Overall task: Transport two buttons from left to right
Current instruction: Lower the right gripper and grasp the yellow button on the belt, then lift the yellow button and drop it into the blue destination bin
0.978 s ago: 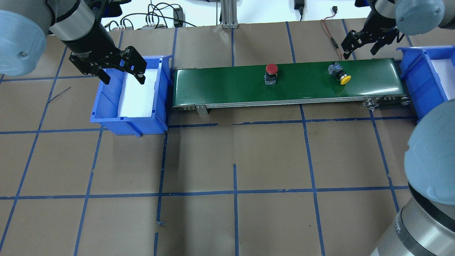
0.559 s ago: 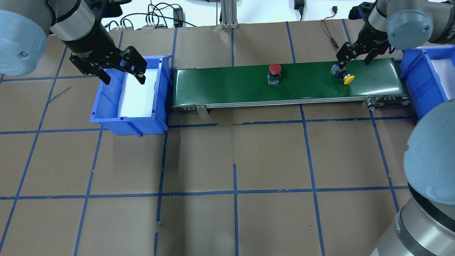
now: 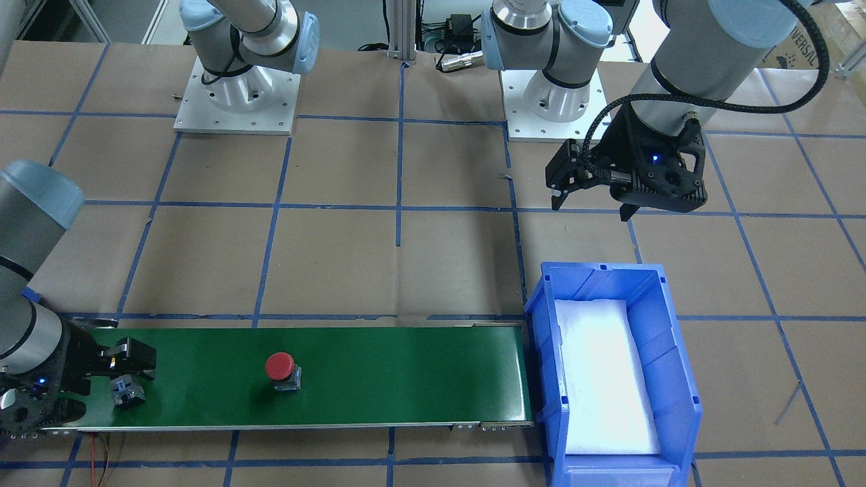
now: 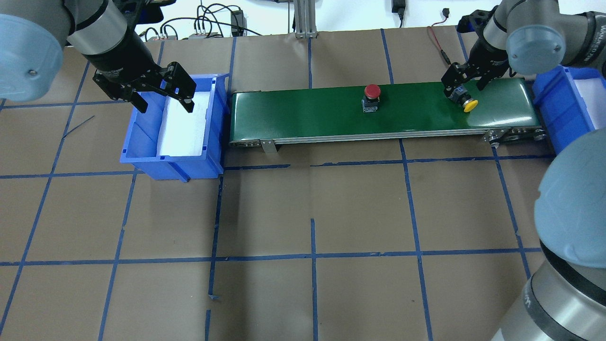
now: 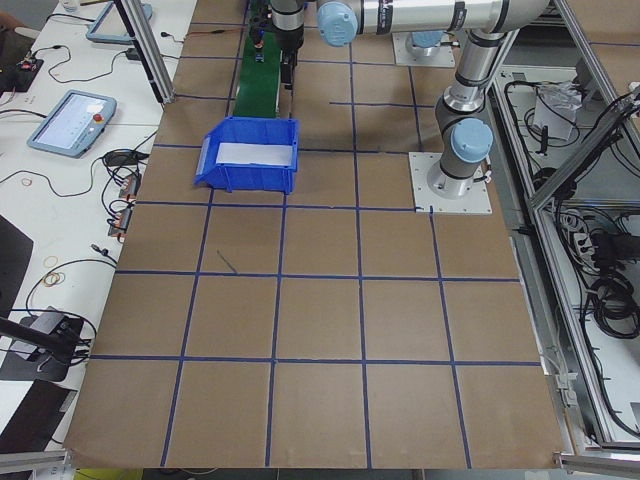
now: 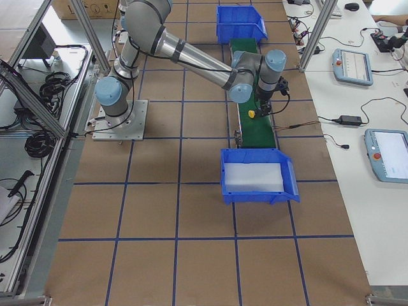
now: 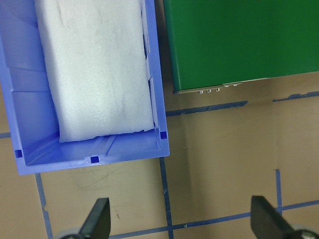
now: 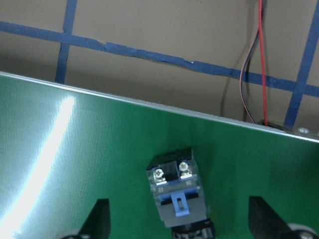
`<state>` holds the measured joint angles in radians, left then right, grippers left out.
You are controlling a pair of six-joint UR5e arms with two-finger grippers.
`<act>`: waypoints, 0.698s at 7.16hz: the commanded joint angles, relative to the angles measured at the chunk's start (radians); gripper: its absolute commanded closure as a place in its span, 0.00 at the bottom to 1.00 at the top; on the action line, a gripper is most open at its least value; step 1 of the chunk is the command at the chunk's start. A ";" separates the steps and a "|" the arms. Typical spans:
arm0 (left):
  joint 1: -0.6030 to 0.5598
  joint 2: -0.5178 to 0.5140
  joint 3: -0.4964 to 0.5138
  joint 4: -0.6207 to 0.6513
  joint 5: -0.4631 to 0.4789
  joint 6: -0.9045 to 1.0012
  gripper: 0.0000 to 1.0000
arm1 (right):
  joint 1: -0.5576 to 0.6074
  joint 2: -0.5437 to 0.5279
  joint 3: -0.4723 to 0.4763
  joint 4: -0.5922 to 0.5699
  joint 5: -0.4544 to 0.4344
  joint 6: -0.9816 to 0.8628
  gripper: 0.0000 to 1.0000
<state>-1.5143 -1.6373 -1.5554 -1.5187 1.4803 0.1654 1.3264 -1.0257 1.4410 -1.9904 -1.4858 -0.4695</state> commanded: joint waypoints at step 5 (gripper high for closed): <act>-0.001 0.001 -0.003 0.002 0.001 0.000 0.00 | -0.001 0.003 -0.004 -0.044 -0.089 -0.017 0.97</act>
<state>-1.5156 -1.6368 -1.5574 -1.5173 1.4818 0.1658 1.3254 -1.0124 1.4476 -2.0244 -1.5260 -0.4841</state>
